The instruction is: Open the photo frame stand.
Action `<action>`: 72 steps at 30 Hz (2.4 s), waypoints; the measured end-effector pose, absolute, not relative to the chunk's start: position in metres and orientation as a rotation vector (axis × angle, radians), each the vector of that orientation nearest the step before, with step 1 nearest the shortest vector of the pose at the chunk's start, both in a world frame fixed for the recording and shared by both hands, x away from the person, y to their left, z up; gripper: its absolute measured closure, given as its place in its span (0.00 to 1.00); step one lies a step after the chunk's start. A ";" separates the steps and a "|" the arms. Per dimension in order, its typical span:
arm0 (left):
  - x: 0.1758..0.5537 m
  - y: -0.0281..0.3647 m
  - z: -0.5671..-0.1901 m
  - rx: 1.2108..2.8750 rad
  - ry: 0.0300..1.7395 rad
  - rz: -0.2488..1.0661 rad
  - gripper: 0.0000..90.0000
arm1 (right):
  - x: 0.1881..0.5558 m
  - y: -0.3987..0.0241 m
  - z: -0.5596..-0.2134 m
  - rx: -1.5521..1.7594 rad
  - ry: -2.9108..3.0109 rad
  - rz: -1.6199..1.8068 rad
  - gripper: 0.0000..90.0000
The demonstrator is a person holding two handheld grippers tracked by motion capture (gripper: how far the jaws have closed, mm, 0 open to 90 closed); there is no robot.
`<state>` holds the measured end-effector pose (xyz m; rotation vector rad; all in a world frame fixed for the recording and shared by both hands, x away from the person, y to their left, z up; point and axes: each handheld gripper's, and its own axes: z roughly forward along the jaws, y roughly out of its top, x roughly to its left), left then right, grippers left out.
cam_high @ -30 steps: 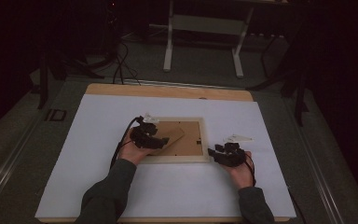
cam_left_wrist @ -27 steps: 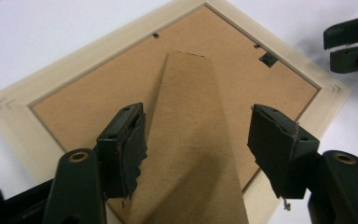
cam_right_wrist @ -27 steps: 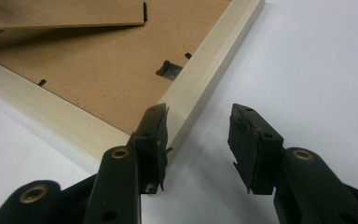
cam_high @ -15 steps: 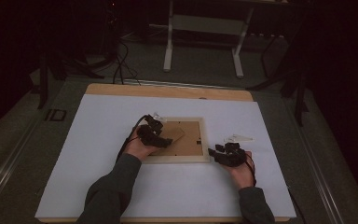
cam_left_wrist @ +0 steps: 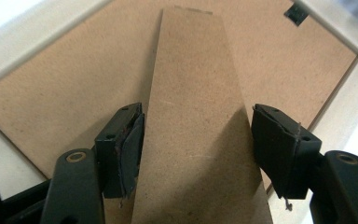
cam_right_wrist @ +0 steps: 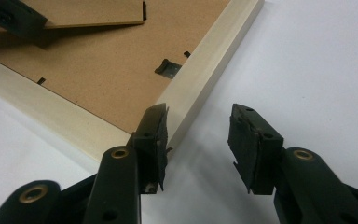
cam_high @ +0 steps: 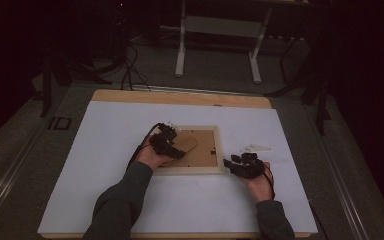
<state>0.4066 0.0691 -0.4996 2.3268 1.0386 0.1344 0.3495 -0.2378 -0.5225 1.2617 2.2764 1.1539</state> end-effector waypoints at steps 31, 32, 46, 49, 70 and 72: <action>0.397 0.059 -0.500 2.396 0.985 0.270 0.43 | 0.351 -0.240 -0.523 1.271 2.269 1.159 0.63; 0.397 0.059 -0.499 2.399 0.984 0.275 0.43 | 0.351 -0.240 -0.523 1.273 2.268 1.160 0.63; 0.390 0.058 -0.497 2.387 0.957 0.341 0.43 | 0.351 -0.241 -0.521 1.275 2.264 1.162 0.63; 0.388 0.058 -0.497 2.385 0.949 0.357 0.43 | 0.351 -0.241 -0.521 1.275 2.262 1.163 0.62; 0.372 0.055 -0.493 2.357 0.913 0.482 0.43 | 0.352 -0.238 -0.519 1.268 2.262 1.170 0.62; 0.371 0.054 -0.493 2.354 0.909 0.493 0.43 | 0.351 -0.236 -0.519 1.261 2.269 1.170 0.62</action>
